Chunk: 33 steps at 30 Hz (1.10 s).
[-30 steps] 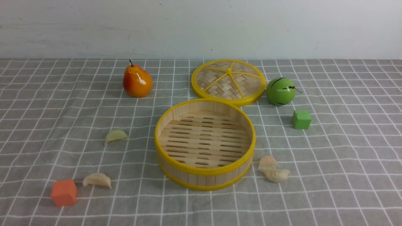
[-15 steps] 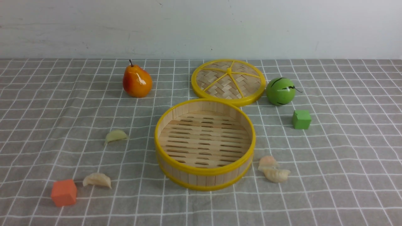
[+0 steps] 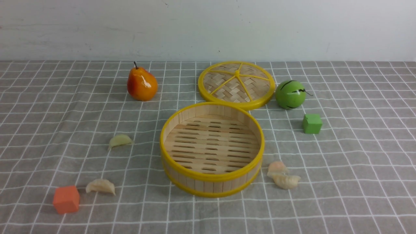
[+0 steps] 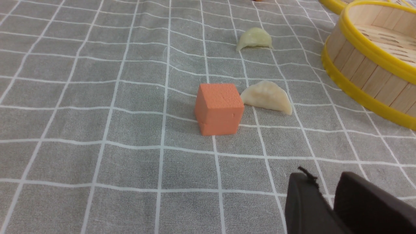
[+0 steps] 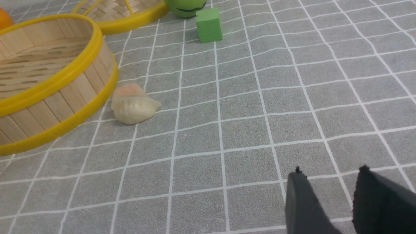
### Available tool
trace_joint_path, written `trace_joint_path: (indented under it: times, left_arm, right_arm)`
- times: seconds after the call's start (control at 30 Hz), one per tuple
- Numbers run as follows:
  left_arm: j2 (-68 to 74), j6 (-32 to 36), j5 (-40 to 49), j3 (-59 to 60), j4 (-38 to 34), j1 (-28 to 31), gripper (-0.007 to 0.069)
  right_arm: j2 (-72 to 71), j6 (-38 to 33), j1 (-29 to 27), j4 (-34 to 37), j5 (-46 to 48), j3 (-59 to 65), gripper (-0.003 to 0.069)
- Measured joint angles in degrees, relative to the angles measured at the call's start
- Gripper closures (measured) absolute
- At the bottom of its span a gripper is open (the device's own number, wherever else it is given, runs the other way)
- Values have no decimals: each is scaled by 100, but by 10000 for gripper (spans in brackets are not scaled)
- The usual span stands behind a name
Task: Put the dumplings into the steamer on the table with the grey tablecloth.
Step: 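Reach for and grasp a dumpling on the table with the left gripper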
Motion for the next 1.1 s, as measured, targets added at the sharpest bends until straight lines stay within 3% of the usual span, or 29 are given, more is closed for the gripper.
trace_joint_path:
  times: [0.5, 0.7, 0.83, 1.1]
  left_arm:
    - [0, 0, -112, 0, 194, 0, 466]
    - [0, 0, -1209, 0, 224, 0, 460]
    - [0, 0, -2082, 0, 236, 0, 458]
    - [0, -18, -3454, 0, 241, 0, 449]
  right_arm:
    - [0, 0, 0, -13, 0, 0, 419]
    - [0, 0, 0, -178, -199, 19, 419]
    - [0, 0, 0, -295, -834, 74, 419]
    - [0, 228, 0, -515, -3282, 74, 419]
